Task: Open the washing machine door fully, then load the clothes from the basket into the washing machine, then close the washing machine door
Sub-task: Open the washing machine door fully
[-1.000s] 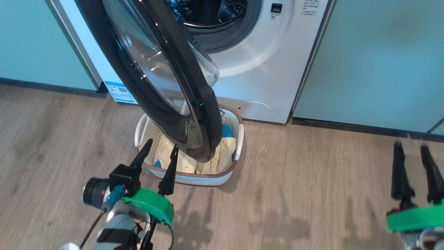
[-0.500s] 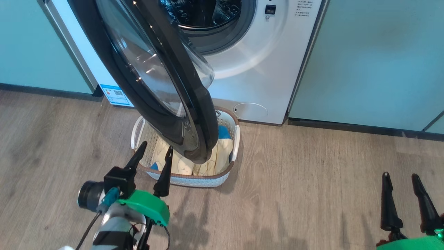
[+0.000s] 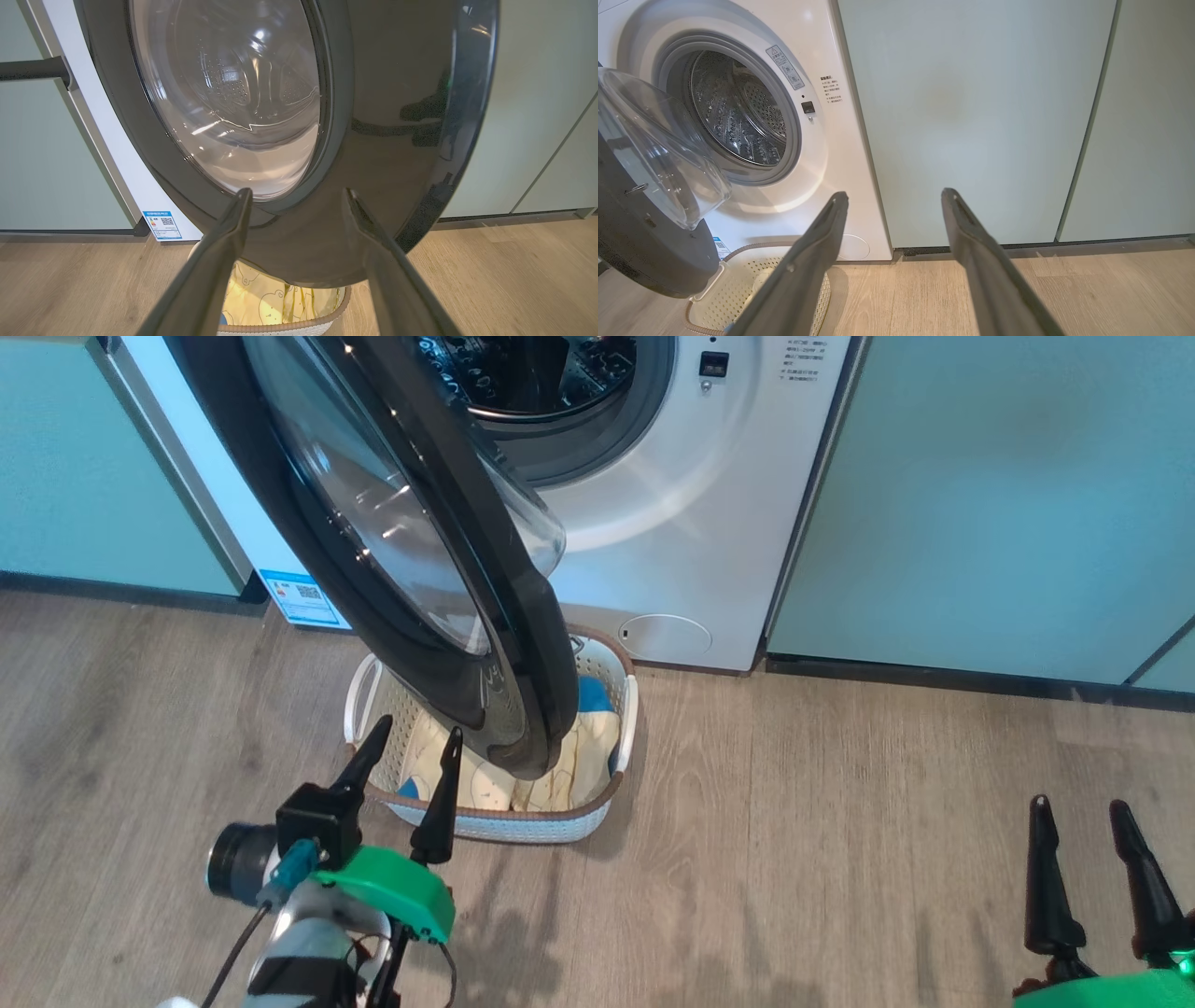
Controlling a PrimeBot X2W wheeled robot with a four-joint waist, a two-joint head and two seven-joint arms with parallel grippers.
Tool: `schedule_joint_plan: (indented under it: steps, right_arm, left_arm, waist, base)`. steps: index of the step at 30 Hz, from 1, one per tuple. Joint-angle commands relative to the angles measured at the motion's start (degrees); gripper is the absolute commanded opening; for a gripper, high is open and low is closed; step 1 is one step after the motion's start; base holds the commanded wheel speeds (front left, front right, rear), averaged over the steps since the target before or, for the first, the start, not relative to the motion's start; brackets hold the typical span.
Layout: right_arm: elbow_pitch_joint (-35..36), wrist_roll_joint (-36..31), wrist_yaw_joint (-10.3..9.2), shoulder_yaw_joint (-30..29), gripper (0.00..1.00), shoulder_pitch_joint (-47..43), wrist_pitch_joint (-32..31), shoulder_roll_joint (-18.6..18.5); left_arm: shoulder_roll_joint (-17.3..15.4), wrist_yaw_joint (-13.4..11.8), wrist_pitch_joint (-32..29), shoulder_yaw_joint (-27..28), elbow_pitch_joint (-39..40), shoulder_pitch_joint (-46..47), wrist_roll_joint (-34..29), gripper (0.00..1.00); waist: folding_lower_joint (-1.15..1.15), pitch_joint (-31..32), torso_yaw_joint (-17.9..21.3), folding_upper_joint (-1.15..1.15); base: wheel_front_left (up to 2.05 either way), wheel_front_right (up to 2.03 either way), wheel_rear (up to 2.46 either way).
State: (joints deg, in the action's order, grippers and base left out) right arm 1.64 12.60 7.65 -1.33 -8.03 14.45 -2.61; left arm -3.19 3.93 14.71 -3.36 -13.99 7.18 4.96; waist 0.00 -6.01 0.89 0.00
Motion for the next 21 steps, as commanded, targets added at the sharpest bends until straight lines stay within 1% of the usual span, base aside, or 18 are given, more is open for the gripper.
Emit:
schedule_joint_plan:
  steps: [1, 15, 16, 17, 21]
  right_arm:
    - [2.15, 0.17, -0.16, 1.39, 1.0, 0.35, 0.54, -0.28]
    - [2.08, 0.08, -0.16, 1.51, 1.0, 0.5, 0.54, -0.27]
    - [2.04, 0.11, -0.16, 1.51, 1.0, 0.49, 0.54, -0.27]
    - [2.05, 0.17, -0.16, 1.49, 1.0, 0.5, 0.54, -0.27]
    - [2.04, 0.16, -0.16, 1.36, 1.0, 0.58, 0.54, -0.27]
  left_arm:
    - [-0.83, 0.1, 0.29, 2.45, 1.42, 1.56, -0.7, 1.0]
    - [-0.65, 0.08, 0.29, 2.66, 1.53, 1.88, -1.12, 1.0]
    - [-0.64, 0.13, 0.29, 2.65, 1.51, 1.92, -1.13, 0.38]
    - [-0.64, 0.17, 0.29, 2.67, 1.46, 1.96, -1.13, 0.0]
    - [-0.63, 0.12, 0.29, 2.94, 1.26, 2.28, -1.18, 0.0]
  waist:
    - [0.0, 0.04, 0.08, 0.0]
    - [0.0, -0.15, 0.3, 0.0]
    - [0.0, -0.15, 0.28, 0.0]
    - [0.0, -0.16, 0.28, 0.0]
    - [0.0, -0.21, 0.29, 0.0]
  base:
    - [0.0, 0.0, 0.0]
    - [0.0, 0.0, 0.0]
    - [0.0, 0.0, 0.0]
    - [0.0, 0.0, 0.0]
    - [0.0, 0.0, 0.0]
